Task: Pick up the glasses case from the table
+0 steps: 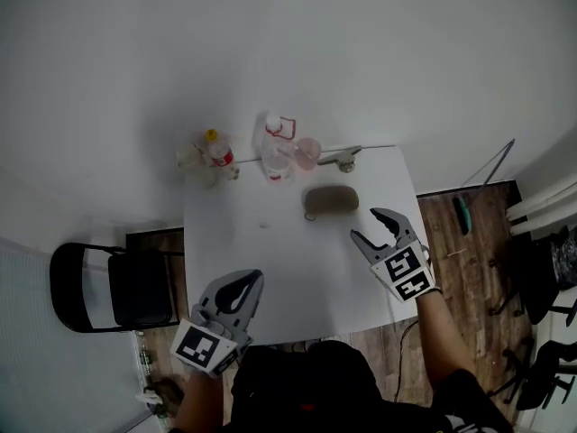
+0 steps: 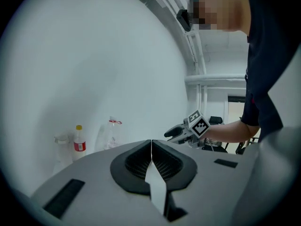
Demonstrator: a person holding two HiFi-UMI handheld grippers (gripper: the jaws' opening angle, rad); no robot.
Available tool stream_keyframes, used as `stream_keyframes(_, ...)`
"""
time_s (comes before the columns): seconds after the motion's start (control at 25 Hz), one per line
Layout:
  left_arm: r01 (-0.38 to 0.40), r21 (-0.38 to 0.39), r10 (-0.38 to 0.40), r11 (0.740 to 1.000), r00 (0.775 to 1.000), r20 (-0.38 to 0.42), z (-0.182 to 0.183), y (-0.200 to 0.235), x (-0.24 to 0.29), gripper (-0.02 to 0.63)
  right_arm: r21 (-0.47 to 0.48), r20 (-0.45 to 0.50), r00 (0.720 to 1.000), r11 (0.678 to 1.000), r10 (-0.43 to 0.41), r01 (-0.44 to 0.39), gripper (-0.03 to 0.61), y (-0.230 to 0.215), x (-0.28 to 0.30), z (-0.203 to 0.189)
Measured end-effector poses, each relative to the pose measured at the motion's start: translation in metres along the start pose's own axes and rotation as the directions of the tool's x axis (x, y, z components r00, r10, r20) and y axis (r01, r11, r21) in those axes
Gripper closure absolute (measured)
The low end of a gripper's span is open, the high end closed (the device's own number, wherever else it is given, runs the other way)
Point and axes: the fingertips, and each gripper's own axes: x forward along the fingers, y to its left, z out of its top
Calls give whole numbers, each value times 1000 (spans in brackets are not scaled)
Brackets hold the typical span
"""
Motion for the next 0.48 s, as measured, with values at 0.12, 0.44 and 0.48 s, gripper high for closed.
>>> stream_keyframes(0.12,-30,-20,29,999,1000,-9,-7,1,2,592,-213,-153,986,971,73,-105,299,1,42,-22)
stream_keyframes(0.44,-113,-80,110,990,993,-44,-30,19,-3,592,-383,-404,889,843,216,-378,222,4,142,-67)
stream_keyframes(0.48,-120,-85,116,989,992,-46,-31,22,-4,592,-390,-435,872,826,224,-407,214,4,152,-74)
